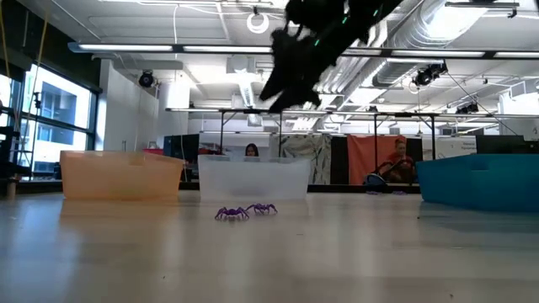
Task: Sort Halloween decoration
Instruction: Put the purple spider toy into the transparent bin
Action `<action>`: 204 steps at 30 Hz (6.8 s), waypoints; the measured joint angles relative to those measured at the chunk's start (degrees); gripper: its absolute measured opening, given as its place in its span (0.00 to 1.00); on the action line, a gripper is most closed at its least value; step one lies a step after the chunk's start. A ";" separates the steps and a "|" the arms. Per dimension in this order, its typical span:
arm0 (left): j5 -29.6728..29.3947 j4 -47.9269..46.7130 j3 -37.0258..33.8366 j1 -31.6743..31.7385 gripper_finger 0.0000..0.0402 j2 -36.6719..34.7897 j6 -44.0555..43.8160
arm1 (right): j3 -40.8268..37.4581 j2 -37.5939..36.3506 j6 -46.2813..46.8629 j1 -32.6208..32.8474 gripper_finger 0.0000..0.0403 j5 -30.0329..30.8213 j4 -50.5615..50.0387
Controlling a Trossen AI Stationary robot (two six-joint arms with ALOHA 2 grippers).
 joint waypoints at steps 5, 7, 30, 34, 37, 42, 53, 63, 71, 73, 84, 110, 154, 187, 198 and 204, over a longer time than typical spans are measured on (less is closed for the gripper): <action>0.02 -1.14 0.00 0.00 0.47 -0.02 0.05 | -0.01 -10.41 -5.22 3.83 0.46 1.33 -6.55; 0.02 -1.60 0.00 -0.02 0.47 0.04 0.04 | -0.01 -13.82 -5.95 5.75 0.44 3.16 -8.89; 2.75 -15.13 0.19 -5.51 0.47 7.46 -3.08 | -0.10 -25.87 -3.06 18.22 0.38 18.72 -22.50; 5.57 -22.99 1.64 -10.12 0.47 14.90 3.43 | -0.10 -28.45 -2.69 18.17 0.38 22.01 -24.04; 8.41 -26.60 1.64 -13.89 0.47 20.70 10.32 | -0.10 -29.97 -2.47 18.04 0.38 24.57 -24.78; 9.11 -26.48 1.64 -17.67 0.47 30.65 19.54 | -0.12 -30.91 -1.88 18.02 0.38 25.60 -26.32; 15.25 -17.83 1.64 -18.69 0.47 48.79 31.28 | -0.12 -30.91 -1.31 18.02 0.38 25.69 -28.72; 13.93 -14.03 1.67 -19.55 0.37 55.02 36.17 | -0.12 -30.89 0.08 18.02 0.38 25.65 -29.57; 13.79 -11.46 1.70 -19.45 0.26 55.32 36.15 | -0.12 -30.89 0.26 18.02 0.38 26.35 -29.59; 13.78 -9.92 1.71 -19.41 0.24 55.87 36.06 | -0.12 -30.89 0.27 18.02 0.38 26.44 -29.57; 14.80 -8.09 1.88 -19.41 0.19 58.51 31.82 | -0.12 -30.87 3.08 18.02 0.38 26.59 -29.59; 17.16 -25.02 -0.93 -6.43 0.00 27.64 20.59 | -0.12 -30.89 -0.57 18.02 0.38 27.44 -28.64; 7.21 -30.27 9.38 9.95 0.00 35.54 4.38 | -0.12 -26.56 -15.15 15.26 0.38 19.34 -8.43; 11.58 -33.02 9.35 11.97 0.41 39.13 2.47 | -0.10 -26.94 -15.25 14.98 0.38 22.74 -10.27; 10.99 -11.70 1.37 4.74 0.45 8.68 -1.44 | -0.10 -29.62 -13.37 14.23 0.38 19.70 -13.33; 4.23 0.05 -6.80 -2.44 0.43 -1.86 -2.64 | -0.12 -29.01 -12.91 14.30 0.38 15.15 -14.17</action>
